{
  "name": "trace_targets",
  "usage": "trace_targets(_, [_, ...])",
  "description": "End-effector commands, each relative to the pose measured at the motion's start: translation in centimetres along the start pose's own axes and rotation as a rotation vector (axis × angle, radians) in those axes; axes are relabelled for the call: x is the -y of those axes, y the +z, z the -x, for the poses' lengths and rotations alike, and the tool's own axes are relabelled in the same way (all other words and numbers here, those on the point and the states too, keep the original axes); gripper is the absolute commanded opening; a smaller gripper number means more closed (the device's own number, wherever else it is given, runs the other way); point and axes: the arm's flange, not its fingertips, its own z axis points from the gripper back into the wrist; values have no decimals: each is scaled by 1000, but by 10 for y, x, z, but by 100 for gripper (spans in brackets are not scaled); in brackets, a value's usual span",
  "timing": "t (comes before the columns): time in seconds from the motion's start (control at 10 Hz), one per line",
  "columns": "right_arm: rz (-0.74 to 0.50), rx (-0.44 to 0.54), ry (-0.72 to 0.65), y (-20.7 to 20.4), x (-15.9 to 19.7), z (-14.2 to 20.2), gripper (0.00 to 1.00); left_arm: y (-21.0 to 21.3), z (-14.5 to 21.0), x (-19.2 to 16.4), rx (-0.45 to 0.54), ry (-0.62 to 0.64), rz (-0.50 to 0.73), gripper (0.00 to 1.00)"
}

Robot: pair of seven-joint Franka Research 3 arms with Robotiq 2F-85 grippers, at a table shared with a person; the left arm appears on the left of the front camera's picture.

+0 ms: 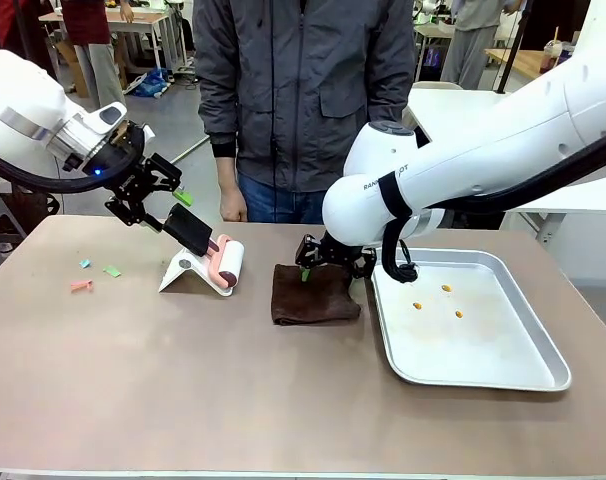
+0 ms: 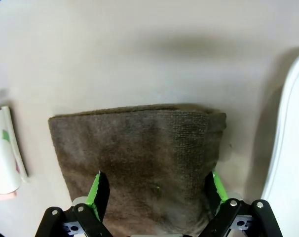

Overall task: Clean the surface of the table.
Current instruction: Hold the Lint Roller with your left hand and the towel with your right hand.

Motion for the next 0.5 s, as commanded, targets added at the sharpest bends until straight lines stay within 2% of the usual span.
trace_targets(0.0, [62,22,-34,-3,-8,-5,100,-3,8,5,-17,-8,-31,100])
trace_targets(0.1, [65,21,-36,-4,-7,-5,100,-5,7,5,-27,-8,-36,100])
trace_targets(0.2, [62,20,-34,-4,-7,-6,76,-6,7,5,-30,-13,-44,100])
trace_targets(0.3, [70,11,-38,-5,-7,-6,40,-6,7,5,-37,-9,-47,41])
trace_targets(0.4, [56,12,-33,-4,-7,-6,17,-6,6,5,-40,-10,-50,41])
